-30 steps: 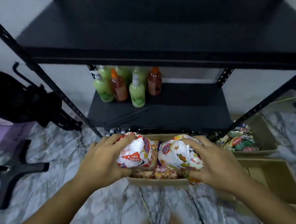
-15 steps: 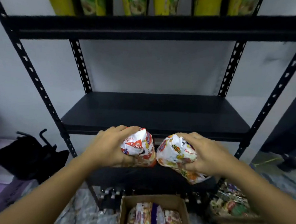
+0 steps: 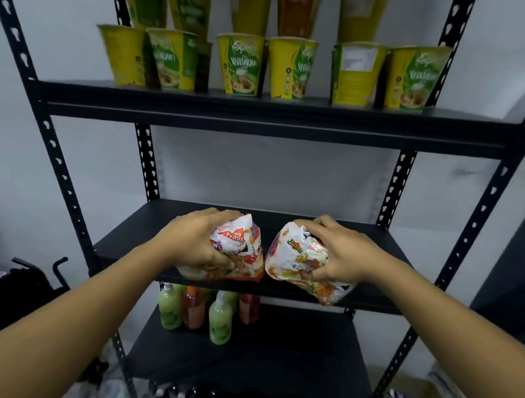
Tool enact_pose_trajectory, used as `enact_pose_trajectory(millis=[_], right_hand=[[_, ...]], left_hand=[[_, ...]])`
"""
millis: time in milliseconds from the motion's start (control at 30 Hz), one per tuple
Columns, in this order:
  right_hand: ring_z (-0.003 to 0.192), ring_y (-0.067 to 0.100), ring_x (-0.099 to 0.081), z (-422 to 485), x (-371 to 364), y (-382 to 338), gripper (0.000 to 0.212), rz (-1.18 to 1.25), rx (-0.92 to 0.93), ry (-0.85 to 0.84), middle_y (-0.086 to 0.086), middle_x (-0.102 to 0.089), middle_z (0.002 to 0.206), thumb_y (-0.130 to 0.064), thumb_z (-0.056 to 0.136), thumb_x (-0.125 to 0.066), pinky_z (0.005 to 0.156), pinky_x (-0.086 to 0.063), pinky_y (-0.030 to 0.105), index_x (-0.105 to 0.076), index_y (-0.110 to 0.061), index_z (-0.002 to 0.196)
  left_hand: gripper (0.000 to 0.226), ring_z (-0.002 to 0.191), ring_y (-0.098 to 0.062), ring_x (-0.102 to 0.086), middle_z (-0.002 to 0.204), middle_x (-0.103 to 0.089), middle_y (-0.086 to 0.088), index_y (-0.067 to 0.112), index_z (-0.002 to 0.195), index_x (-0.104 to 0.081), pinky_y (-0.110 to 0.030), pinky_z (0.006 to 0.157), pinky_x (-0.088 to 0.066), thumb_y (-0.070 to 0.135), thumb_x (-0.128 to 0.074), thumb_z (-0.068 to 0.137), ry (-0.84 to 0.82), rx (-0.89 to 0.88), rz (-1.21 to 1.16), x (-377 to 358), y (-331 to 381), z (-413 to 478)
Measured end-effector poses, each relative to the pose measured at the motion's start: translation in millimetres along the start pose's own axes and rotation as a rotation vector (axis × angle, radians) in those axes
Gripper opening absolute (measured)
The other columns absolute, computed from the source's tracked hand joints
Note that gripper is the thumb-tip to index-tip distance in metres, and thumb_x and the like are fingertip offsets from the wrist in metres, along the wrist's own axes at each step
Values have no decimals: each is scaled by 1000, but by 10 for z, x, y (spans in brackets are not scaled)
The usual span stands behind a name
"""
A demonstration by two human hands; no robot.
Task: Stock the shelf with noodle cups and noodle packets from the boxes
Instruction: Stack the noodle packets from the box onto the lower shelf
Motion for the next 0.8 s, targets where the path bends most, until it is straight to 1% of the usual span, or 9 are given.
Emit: enact_pose_trajectory(millis=[100,233,367,433,500,567,667,733,800], right_hand=[[114,16,-54,237,50,35,111,4,-13,22,-17,-42,139,-48,70,-86,82,-51,36,-10,-59,151],[122,14,-45,549,11,99,110,-80,-36,115,-17,-51,140,-55,69,-85,99,-41,40,-14,-52,153],[124,13,-41,862,-28,219,109,-107,-82,123,-16,-50,145,-57,71,-83,102,-35,41,-13,-49,155],[131,15,-41,998,-69,242,111,-120,-112,107,-15,-47,149,-53,72,-84,107,-33,43,-10,-50,155],[138,17,-40,1084,-137,250,112,-125,-143,72,-13,-44,153,-48,73,-85,111,-30,45,-8,-51,155],[141,17,-39,1128,-271,243,109,-151,-155,14,-12,-40,157,-42,77,-83,115,-24,48,-8,-51,155],[149,18,-28,1106,-525,225,107,-194,-194,-21,-10,-24,165,-35,85,-74,120,-4,63,4,-51,156],[155,26,-13,1086,-627,230,111,-230,-268,20,-6,-8,169,-48,84,-71,117,2,72,17,-53,152],[156,34,0,1061,-735,206,113,-202,-333,69,-5,4,170,-67,81,-66,114,-3,76,24,-58,147]], left_hand=[[101,115,-11,-53,131,-51,23,54,149,-31,-39,96,-50,67,-83,64,-5,14,30,62,-102,227],[102,113,-12,-55,126,-52,21,48,152,-30,-37,93,-51,64,-84,66,-7,-29,45,90,-373,565],[101,109,-11,-55,123,-51,22,51,151,-29,-38,92,-52,64,-84,67,-15,-48,40,54,-658,896],[99,107,-13,-57,121,-55,19,52,148,-29,-41,92,-54,67,-82,65,-42,-35,21,-13,-776,1049],[94,113,-15,-58,124,-57,17,52,146,-30,-43,95,-52,69,-80,68,-106,-35,35,-139,-838,1143],[93,129,-19,-52,141,-52,15,52,149,-25,-52,105,-45,68,-77,73,-187,-49,119,-350,-866,1165],[98,150,-26,-31,167,-26,9,52,157,-6,-69,118,-18,69,-68,82,-184,-53,269,-600,-890,1112],[101,157,-28,-14,171,-13,6,52,157,3,-74,117,-4,73,-62,83,-86,-39,290,-674,-881,1051],[101,157,-29,-11,170,-16,4,52,158,3,-77,115,-4,83,-53,79,68,-15,278,-756,-852,927]])
Point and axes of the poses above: each hand's wrist, its own z-axis towards the middle knuckle, its own x-axis out of the back of the hand, y = z × x, the point moved 4 cm from there along z, towards the middle knuckle
